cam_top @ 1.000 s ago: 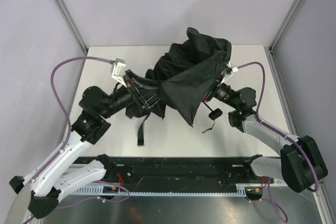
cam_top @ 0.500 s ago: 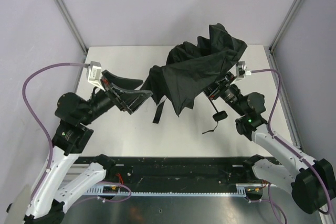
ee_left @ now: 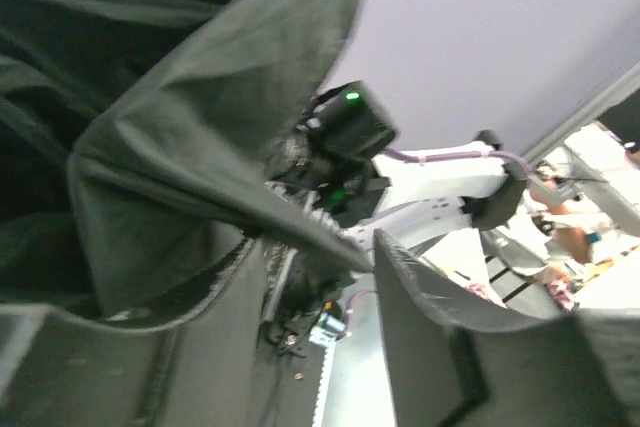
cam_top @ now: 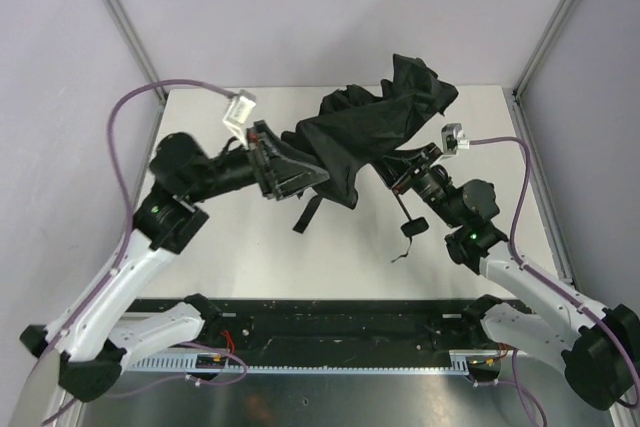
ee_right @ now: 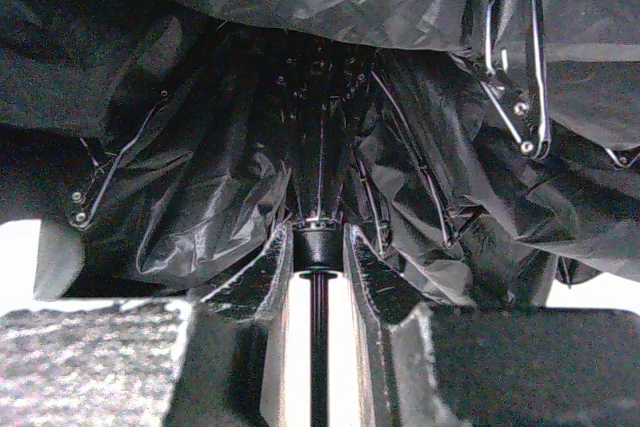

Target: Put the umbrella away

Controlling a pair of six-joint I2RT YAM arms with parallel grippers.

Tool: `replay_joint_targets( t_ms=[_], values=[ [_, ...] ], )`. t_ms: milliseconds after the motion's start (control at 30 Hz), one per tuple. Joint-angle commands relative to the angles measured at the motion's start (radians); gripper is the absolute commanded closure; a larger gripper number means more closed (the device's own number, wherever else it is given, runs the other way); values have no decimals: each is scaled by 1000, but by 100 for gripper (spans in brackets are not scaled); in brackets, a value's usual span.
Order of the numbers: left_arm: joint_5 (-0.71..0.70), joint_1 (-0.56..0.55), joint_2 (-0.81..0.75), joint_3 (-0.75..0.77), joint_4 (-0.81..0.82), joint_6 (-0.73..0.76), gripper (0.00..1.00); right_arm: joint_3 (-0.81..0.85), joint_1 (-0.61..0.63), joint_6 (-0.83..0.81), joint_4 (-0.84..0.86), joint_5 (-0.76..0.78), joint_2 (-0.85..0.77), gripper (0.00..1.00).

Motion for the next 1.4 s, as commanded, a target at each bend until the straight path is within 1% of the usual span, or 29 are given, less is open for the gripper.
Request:
replay_joint_targets(
  t_ms=[0,133,200,300,333,367,433,500,567,667,767,867,933,1033,1133,1167,1200,1267,1300,1367],
  values=[
    [-64,-18,92,28,22,32,56,13,63,-26,79,60,-75,100],
    [-96,-3,202,101,28,89,70,0,201,-58,64,172,-115,100],
    [-104,9,234,122,31,107,75,-18,265,-70,82,242,-129,100],
    [-97,26,241,106,33,110,78,-29,301,-82,90,283,-131,100],
    [-80,27,231,95,33,108,76,-31,303,-92,89,291,-130,100],
    [-58,27,216,80,34,105,72,-34,303,-100,91,297,-129,100],
    [-20,28,164,36,36,105,57,-38,284,-119,95,292,-126,100],
    [-4,30,82,-34,36,118,39,-38,246,-134,100,264,-126,100],
    [17,39,-19,-104,36,125,25,-37,200,-152,98,240,-129,100],
    [64,53,-148,-186,35,120,13,-31,129,-187,74,225,-141,100],
    [115,56,-222,-174,38,78,3,-10,117,-258,17,297,-141,100],
    [61,54,-224,-90,39,-12,1,22,180,-419,-37,449,-130,100],
    [-1,45,-175,-28,40,-87,1,33,251,-558,-22,583,-113,100],
    [-73,-1,-63,54,39,-138,9,42,338,-741,53,752,-75,100],
    [-107,-50,49,123,38,-142,16,45,396,-874,136,840,-38,100],
    [-124,-59,74,137,36,-141,17,45,405,-898,152,852,-31,100],
    [-152,-66,91,143,34,-138,15,45,412,-916,165,860,-28,100],
    [-230,-86,104,135,27,-113,5,46,421,-942,179,861,-25,100],
    [-272,-94,105,126,21,-102,3,47,426,-952,182,862,-24,100],
    [-336,-102,111,112,11,-88,1,46,434,-965,183,861,-23,100]
  ],
)
